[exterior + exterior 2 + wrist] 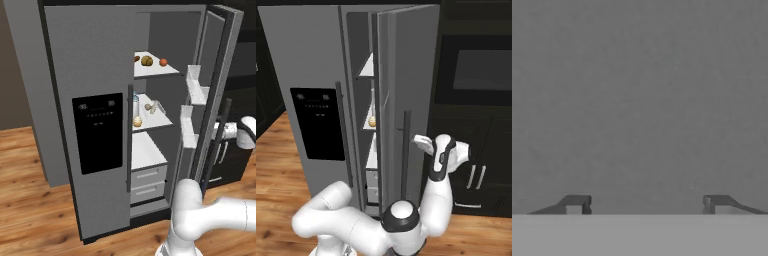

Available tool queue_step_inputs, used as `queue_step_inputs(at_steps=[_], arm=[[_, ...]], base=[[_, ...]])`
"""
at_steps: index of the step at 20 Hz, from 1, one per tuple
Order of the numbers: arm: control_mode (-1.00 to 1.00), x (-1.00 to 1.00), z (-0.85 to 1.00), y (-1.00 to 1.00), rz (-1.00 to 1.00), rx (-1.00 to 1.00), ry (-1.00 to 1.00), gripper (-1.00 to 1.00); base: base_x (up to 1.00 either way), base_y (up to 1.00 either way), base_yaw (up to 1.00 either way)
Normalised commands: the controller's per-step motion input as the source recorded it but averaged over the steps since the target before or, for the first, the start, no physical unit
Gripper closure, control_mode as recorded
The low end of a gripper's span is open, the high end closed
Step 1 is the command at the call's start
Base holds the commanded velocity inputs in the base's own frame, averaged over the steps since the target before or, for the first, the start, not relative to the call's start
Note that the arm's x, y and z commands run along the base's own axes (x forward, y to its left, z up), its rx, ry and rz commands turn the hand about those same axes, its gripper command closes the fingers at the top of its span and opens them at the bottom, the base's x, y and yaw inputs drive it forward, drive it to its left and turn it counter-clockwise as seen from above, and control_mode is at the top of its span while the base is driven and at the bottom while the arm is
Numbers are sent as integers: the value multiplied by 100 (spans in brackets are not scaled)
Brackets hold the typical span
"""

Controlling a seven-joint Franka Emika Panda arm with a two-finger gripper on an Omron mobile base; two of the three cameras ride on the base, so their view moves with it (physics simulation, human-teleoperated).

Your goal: Place the tupperware on the second highest shelf of the fridge. Make space for the tupperware among the existing items by rearranging them on the shelves if needed. Close the fridge door when finished.

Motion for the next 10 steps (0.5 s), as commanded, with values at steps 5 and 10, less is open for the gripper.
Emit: queue_step_inputs(at_steps=[5,10], arm=[[-100,12,0,100,8,0,-15,-100],[-100,15,0,100,0,0,-15,-100]], base=[[0,0,0],[0,0,0]])
